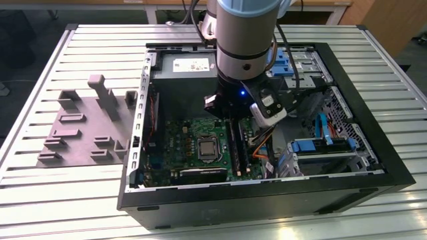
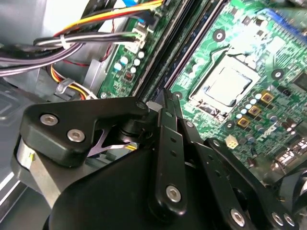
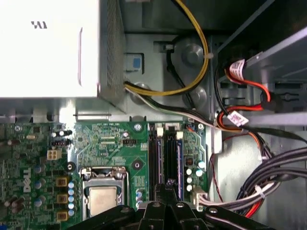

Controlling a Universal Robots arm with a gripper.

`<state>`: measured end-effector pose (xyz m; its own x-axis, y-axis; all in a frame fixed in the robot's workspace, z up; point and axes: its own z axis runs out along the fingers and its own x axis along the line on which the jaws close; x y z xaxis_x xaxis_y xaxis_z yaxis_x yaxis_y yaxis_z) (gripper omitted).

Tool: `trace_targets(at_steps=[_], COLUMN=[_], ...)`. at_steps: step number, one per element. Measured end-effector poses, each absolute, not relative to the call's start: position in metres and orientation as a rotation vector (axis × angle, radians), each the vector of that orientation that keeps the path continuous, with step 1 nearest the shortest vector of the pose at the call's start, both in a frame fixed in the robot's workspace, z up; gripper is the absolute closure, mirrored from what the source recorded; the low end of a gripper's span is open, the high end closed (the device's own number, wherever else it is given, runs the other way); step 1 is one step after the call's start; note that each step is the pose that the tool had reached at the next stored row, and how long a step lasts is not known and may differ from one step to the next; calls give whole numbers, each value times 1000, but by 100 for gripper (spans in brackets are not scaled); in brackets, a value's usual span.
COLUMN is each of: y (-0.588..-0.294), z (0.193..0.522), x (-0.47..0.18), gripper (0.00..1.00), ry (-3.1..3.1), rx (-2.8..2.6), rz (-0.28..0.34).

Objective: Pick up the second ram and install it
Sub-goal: 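Press down the second ram until it locks into place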

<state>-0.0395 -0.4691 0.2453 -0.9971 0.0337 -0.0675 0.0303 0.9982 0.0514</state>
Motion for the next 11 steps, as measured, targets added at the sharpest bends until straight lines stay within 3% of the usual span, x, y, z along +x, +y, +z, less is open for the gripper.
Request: trace_targets(at_steps=[11], y=[-450], z=[245], x=[-40], gripper=[89], ry=[3072], rx=[49], rz=[78])
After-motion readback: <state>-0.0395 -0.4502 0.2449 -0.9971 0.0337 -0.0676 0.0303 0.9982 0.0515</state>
